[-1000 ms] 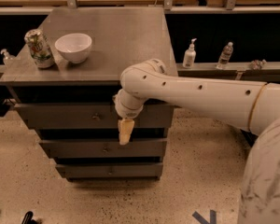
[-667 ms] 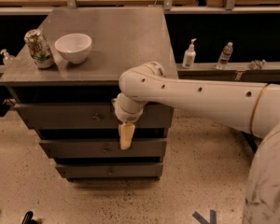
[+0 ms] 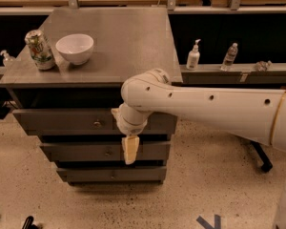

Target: Open top drawer

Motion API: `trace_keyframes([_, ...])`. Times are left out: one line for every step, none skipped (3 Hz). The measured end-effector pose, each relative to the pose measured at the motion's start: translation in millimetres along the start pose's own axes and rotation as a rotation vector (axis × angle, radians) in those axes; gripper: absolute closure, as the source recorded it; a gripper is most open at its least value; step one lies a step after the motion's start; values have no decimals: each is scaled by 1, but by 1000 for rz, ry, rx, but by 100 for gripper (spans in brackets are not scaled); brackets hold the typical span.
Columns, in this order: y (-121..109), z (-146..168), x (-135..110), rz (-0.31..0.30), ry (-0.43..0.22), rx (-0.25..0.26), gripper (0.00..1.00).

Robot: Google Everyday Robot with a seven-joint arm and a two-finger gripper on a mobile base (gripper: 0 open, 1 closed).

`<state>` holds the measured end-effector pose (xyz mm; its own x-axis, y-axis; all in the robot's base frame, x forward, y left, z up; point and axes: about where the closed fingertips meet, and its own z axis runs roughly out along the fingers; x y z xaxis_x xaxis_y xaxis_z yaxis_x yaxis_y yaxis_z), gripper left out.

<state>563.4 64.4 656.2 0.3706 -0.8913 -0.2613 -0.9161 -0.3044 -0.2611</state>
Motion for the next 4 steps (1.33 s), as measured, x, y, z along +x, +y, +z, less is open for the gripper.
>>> trace_keyframes([15,-9,-6,-20,-12,-7,0])
trace_keyframes([23,-25,-5,-14,-25,15,0])
trace_keyframes([14,-46,4,16,-38,60,0])
trace_keyframes([-2,-47,10,46,-38,68,0])
